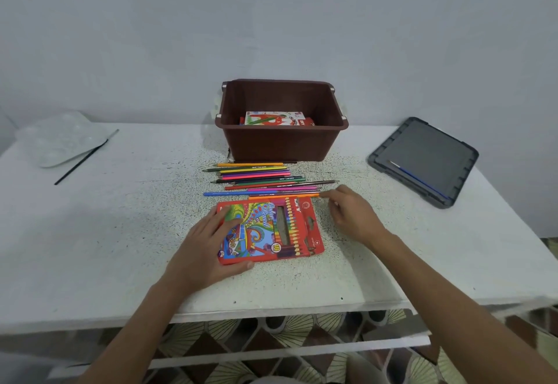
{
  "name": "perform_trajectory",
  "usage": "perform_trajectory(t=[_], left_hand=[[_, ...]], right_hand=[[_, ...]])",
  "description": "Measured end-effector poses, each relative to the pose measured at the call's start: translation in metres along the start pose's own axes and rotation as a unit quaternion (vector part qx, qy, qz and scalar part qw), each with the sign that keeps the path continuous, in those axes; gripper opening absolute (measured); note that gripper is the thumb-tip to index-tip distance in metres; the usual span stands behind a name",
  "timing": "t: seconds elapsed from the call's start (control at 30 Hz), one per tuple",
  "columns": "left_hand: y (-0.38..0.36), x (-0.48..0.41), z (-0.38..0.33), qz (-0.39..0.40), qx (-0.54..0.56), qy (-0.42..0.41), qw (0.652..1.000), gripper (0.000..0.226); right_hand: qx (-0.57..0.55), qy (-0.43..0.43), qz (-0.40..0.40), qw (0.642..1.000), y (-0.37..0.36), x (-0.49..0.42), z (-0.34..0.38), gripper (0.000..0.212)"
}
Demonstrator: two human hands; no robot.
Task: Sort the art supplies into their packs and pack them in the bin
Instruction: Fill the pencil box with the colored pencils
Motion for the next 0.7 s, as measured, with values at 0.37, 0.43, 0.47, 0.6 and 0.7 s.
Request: perform_trajectory(t=[0.37,0.43,0.47,0.6,0.7], left_hand=[[0.000,0.000,-0.001,0.000,-0.008,0.001,1.000,0.095],[0.000,-0.001,-0.001,0.000,-0.010,-0.002,1.000,0.094],[0.000,0.000,-0.001,0.000,-0.008,-0.003,1.000,0.094],[0.000,0.000,-0.001,-0.001,-0.004,-0.004,1.000,0.094],[0.000,0.000,0.000,-0.002,0.000,-0.005,1.000,0.093]], right_hand=[[0.137,0.063,0.036,0.988,-0.013,-0.025,0.013,0.027],[0.136,0.057,0.034,0.988,-0.012,-0.028,0.014,0.026],[0.133,0.052,0.034,0.989,-0.011,-0.029,0.014,0.025],[0.147,0.041,0.048,0.987,-0.012,-0.032,0.013,0.022],[0.175,0.029,0.046,0.983,-0.010,-0.031,0.006,0.016]])
Point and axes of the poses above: each hand's wrist, its own x-axis away from the middle knuckle, its own y-axis out of the back of the hand, z = x × y, the point moved 4 cm from there along -x, towards the middle knuckle, and after that the axes turned 7 degrees about y, right-handed, at the moved point
